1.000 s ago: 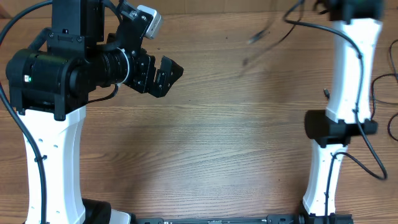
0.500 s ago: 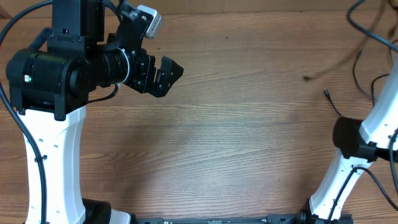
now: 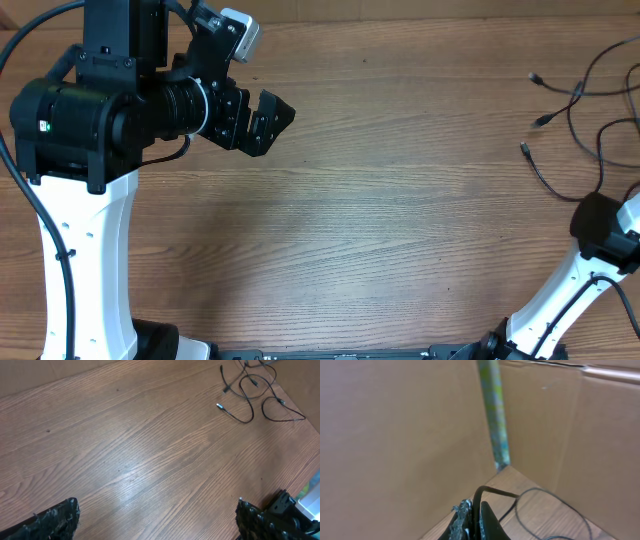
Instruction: Untangle cables
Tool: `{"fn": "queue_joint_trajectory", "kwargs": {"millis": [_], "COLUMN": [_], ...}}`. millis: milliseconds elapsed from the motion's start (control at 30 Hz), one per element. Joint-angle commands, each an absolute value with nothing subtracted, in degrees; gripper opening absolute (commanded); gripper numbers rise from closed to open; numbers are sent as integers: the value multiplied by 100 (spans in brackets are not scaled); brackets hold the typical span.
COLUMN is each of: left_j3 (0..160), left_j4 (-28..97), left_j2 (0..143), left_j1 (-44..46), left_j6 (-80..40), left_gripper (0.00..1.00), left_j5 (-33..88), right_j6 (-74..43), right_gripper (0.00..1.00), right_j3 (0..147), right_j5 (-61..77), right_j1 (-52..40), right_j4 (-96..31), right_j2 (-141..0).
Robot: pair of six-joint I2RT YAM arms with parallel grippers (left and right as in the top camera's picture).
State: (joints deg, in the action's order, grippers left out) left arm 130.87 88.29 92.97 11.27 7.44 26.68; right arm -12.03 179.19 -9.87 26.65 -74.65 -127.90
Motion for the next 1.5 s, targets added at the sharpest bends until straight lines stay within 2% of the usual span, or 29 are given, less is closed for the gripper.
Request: {"fn": "queue_joint_trajectory", "kwargs": {"millis": [0,400,567,767,1033,1267,1467], "left_j3": [13150,13150,13150,13150,13150,13150,13150], "left_j4": [8825,8827,8825,8825,8825,8825,8825], "left_j2": [9220,9218,9218,9218,9218,9218,9220], "left_j1": [1160,1160,1160,1160,1160,1160,1160], "left_j6": [685,685,685,685,685,685,685], "left_gripper": [100,99,99,100,100,99,100], "left_j5": [2637,2637,2637,2637,2637,2637,2637], "right_j6": [-1245,-1245,-1245,-1245,-1240,-1240,-1240], "right_gripper": [4,6,32,51,100,100,100], "right_j3": [17762,16097,15482,15214,15214,15198,15030], "right_j5": [-1022,-1022,-880,-148,950,2104,2287], "right_j1": [2858,3398,3546,3603,3597,3575,3277], "right_j4": [-7467,-7070,-6886,-6827,-6882,-7310,-7581], "right_j2": [-12997,-13185,-13185,-13185,-13185,-13185,-13185]}}
